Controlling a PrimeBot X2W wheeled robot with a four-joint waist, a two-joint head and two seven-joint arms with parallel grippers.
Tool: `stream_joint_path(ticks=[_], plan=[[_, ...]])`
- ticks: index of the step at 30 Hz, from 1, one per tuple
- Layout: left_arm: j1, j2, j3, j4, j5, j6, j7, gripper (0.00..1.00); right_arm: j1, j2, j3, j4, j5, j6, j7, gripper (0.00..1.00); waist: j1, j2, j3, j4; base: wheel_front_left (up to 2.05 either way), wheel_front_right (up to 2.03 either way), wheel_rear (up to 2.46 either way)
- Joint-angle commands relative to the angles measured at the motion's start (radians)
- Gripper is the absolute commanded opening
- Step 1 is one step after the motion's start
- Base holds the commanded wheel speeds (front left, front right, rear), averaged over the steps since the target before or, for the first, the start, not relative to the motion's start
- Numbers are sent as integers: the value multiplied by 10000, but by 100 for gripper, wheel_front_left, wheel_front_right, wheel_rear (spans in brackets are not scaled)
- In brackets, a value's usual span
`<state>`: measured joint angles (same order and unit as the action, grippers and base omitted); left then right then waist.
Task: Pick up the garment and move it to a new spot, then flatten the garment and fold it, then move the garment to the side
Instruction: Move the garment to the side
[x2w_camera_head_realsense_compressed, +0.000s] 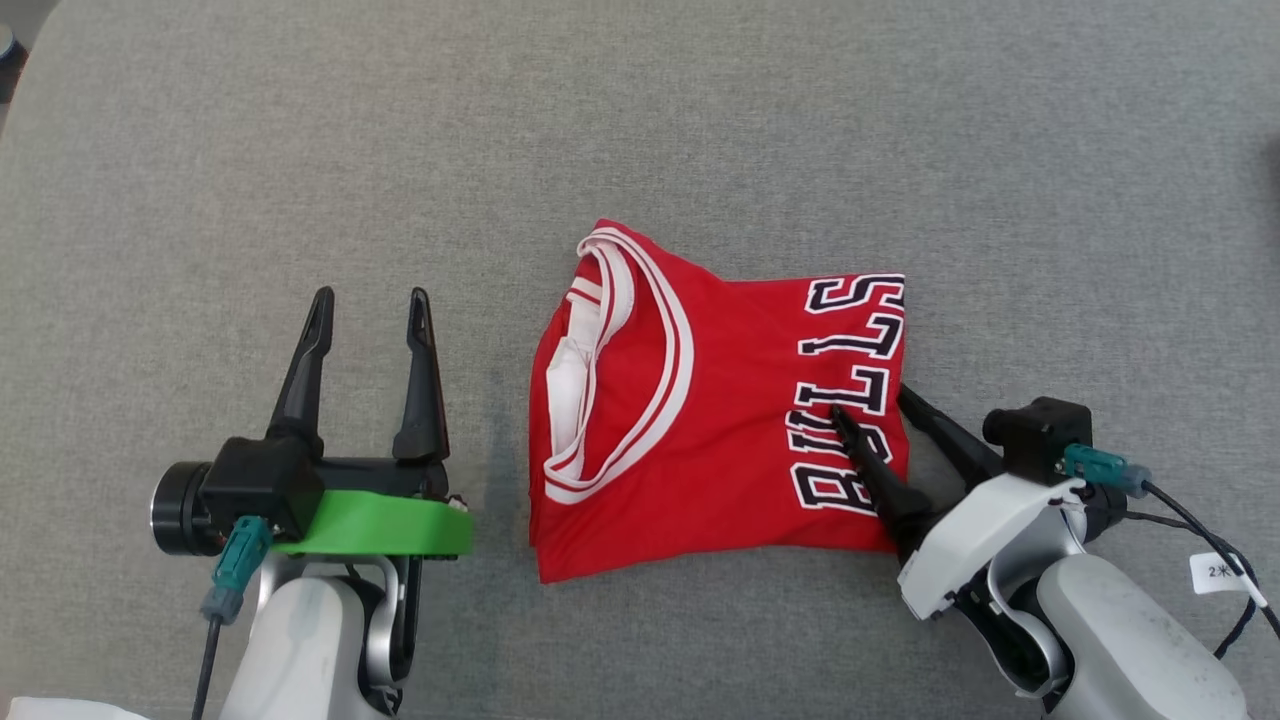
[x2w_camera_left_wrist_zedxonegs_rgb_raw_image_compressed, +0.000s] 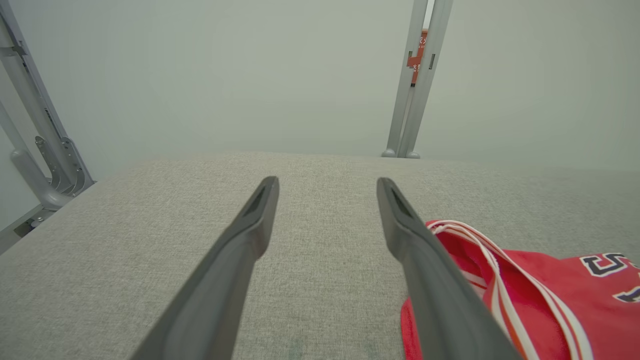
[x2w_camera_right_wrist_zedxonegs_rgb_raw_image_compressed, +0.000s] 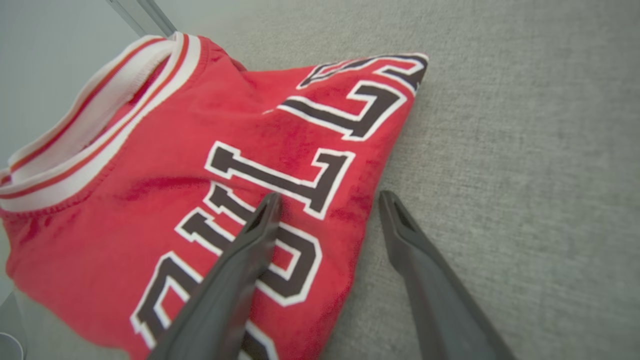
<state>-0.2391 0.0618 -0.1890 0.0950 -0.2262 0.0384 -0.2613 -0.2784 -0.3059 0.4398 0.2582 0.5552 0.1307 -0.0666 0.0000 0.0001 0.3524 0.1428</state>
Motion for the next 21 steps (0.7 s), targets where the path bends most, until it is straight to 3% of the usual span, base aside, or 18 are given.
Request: stream_joint_path(ticks=[1,2,9,21], plan=[[-156,-12,48,-63,120,-12,-41,100,-186,-85,178,216,140,-1,81,33,0,-1,260,280,0,0,0],[-132,-19,75,-80,139,-7,-40,100,-233,-97,315,376,309,-3,60,0,0,-1,246,268,0,0,0],[307,82,380,-367,363,46,-34,100,-238,-588,707,282,618,-12,-810,0,0,-1,35,-511,0,0,0],[598,509,297,-1065,822,-140,36,100,41,-1721,205,138,1341,-10,-1736,0,0,-1,99,-3426,0,0,0]])
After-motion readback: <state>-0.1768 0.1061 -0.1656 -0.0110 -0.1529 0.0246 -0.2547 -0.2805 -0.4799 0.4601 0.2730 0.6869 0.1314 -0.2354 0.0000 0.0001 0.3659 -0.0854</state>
